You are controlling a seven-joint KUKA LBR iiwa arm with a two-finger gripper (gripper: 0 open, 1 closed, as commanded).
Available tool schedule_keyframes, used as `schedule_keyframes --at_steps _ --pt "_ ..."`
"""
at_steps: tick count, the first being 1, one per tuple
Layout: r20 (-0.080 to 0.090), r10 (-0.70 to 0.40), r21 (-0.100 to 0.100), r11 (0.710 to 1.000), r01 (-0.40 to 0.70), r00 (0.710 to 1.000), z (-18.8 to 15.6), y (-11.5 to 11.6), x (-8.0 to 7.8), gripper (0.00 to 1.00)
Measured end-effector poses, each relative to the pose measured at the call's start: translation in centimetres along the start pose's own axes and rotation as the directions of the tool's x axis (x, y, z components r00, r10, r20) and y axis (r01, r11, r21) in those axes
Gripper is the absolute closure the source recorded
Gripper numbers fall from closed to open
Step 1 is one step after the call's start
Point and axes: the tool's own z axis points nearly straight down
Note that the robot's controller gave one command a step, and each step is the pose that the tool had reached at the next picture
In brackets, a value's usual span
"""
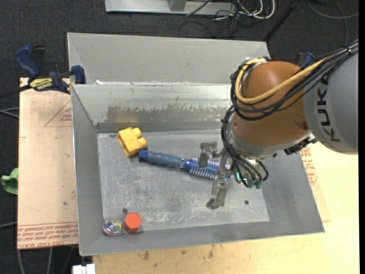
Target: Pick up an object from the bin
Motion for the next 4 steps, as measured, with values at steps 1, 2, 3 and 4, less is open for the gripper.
schedule_keyframes --at_steps 1,2,3,4 --pt "0.009 0.028 -0.001 1.0 -0.028 1.0 5.9 0.6 -7.4 0.0" --pt "0.004 0.144 -0.001 0.99 -0.144 0.99 16.3 0.3 -8.4 0.0" --pt "0.015 0.012 -0.001 1.0 -0.012 1.0 8.2 0.7 -6.7 0.0" --pt "0.008 0.108 -0.003 0.994 -0.108 0.994 16.3 4.8 -11.4 0.0"
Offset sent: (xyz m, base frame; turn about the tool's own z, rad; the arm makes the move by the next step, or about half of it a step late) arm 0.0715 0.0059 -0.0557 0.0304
